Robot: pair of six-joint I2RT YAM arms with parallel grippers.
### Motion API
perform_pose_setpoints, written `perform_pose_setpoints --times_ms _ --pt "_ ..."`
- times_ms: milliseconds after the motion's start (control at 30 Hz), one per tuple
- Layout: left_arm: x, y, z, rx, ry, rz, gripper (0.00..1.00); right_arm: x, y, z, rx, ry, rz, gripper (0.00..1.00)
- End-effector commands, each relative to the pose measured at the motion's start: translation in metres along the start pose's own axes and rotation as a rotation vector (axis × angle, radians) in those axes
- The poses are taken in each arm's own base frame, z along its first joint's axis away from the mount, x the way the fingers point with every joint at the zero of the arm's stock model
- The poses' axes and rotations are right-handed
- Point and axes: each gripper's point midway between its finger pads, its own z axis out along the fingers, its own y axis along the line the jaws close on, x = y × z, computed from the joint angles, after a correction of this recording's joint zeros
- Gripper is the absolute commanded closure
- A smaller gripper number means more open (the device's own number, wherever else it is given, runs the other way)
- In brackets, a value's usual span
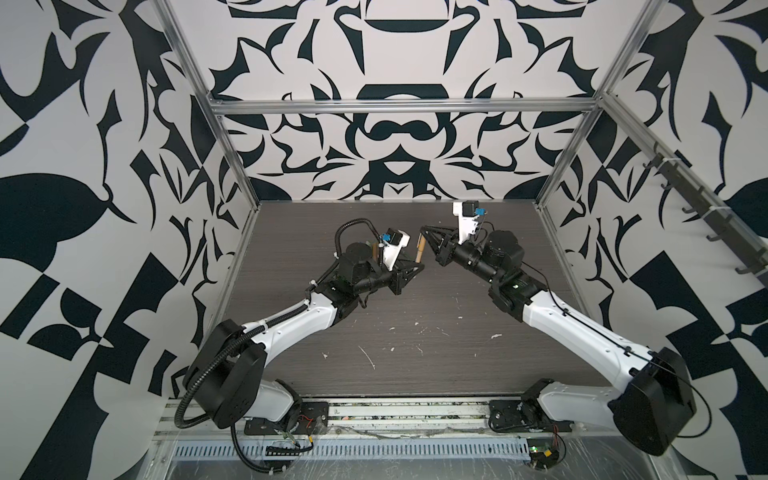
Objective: Insert the pens into the pen caps
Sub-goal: 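Open the right gripper and draw it back from the capped tan pen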
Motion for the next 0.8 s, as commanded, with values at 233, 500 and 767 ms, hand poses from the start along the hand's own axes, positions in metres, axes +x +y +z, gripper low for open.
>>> perform_pose_setpoints --times_ms 233,500,767 --pt "-0.170 -0.010 -0.041 -0.024 -0.500 0.132 0.96 0.175 -0.012 -0.028 0.000 0.511 0.163 0.99" --pt "-0.083 0.007 -0.023 0.010 -0.277 0.010 0.95 0.051 0.023 -0.005 -0.022 0.253 0.083 0.78" --pt "0.015 0.030 -0.040 -0.085 -0.120 -0.176 0.94 -0.062 0.059 -0.019 -0.033 -0.010 -0.030 0.63"
